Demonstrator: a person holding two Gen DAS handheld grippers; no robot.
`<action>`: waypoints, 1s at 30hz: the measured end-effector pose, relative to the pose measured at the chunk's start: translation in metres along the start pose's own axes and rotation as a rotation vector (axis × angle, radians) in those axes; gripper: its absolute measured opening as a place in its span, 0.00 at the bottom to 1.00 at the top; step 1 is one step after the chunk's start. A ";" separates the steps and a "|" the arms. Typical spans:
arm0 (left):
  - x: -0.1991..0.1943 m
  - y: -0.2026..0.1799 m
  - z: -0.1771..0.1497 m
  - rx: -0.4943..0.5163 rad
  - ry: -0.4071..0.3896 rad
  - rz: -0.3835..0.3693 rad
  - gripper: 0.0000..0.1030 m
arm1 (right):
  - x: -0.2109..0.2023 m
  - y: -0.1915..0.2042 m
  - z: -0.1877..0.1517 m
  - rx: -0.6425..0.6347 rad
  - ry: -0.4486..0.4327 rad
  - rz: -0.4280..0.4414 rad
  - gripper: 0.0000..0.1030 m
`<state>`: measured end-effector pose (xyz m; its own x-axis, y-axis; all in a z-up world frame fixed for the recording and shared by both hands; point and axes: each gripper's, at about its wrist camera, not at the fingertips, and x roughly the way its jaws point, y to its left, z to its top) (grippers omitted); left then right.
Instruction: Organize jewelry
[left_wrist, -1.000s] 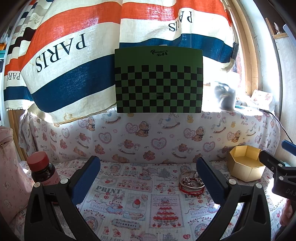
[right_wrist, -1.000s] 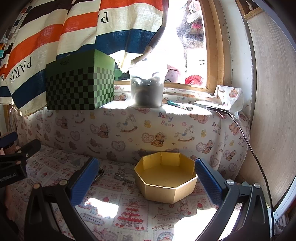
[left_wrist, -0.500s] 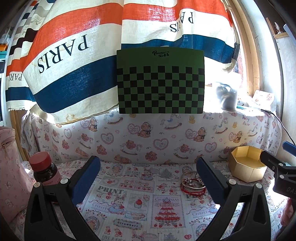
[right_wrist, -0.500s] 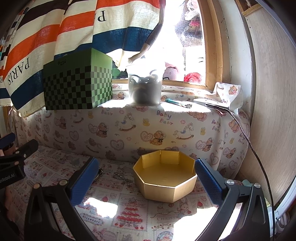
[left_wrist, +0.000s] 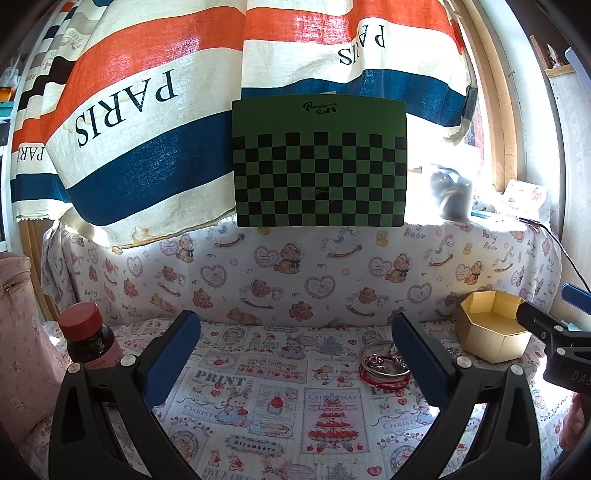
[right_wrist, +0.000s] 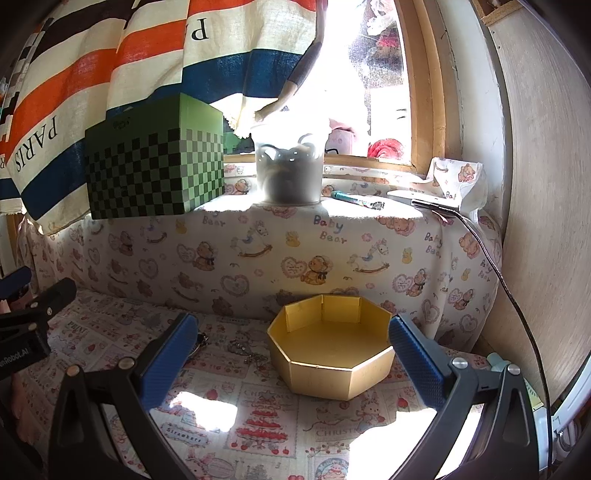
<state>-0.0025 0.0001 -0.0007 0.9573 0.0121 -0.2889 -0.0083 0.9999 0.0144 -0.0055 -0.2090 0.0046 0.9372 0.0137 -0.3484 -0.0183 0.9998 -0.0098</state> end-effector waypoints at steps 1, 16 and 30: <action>0.000 0.000 0.000 0.001 0.000 0.000 1.00 | 0.000 -0.001 0.000 0.004 0.001 0.000 1.00; 0.000 0.000 -0.001 0.002 0.004 0.001 1.00 | 0.005 -0.005 0.001 0.029 0.020 -0.008 1.00; 0.008 0.009 0.000 -0.037 0.045 0.029 1.00 | 0.005 -0.007 0.002 0.006 0.024 -0.022 1.00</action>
<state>0.0050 0.0094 -0.0027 0.9426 0.0408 -0.3313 -0.0475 0.9988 -0.0122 0.0000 -0.2157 0.0049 0.9289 -0.0087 -0.3703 0.0044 0.9999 -0.0125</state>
